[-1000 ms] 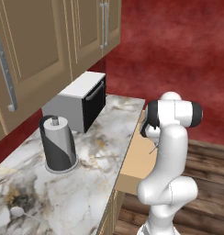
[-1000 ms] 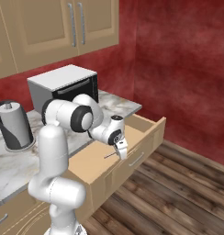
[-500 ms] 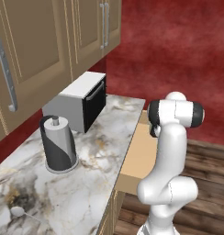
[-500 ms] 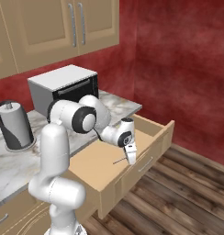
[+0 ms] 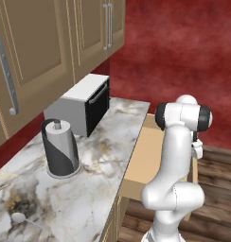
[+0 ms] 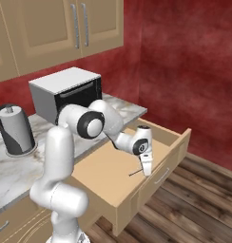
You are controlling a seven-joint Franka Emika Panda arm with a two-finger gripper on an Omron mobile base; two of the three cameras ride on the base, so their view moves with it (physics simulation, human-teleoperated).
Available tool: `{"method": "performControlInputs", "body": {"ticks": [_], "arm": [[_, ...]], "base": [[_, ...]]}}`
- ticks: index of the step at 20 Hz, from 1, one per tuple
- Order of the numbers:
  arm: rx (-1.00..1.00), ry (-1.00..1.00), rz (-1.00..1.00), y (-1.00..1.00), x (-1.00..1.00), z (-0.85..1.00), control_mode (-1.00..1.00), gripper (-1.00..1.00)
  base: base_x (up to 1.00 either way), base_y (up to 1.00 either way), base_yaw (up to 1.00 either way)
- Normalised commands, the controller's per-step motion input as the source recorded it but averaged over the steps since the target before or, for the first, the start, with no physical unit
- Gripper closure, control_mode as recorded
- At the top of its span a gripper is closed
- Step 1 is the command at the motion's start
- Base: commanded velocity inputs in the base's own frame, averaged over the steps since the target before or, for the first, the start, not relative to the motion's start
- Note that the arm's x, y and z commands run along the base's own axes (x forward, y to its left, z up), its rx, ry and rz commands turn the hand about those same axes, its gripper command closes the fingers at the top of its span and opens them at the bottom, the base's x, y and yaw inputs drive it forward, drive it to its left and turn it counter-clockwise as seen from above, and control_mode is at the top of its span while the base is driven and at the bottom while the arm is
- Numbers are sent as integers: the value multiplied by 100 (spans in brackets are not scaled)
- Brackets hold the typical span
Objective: Organize the utensils by type. Pick up the wooden spoons from the counter and place them in the open cabinet. Then pick up the metallic utensils from the counter and place them in the open drawer.
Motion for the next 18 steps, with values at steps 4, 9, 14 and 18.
{"method": "performControlInputs", "body": {"ticks": [4, 9, 14, 18], "arm": [[1, 0, -1, -10, 3, 0, -100, 100], [1, -2, 0, 46, 19, 10, -100, 100], [0, 0, 0, 57, 37, -6, -100, 100], [12, 1, 0, 30, 63, -23, -100, 100]], "base": [[0, 0, 0], [0, 0, 0], [0, 0, 0], [0, 0, 0]]}}
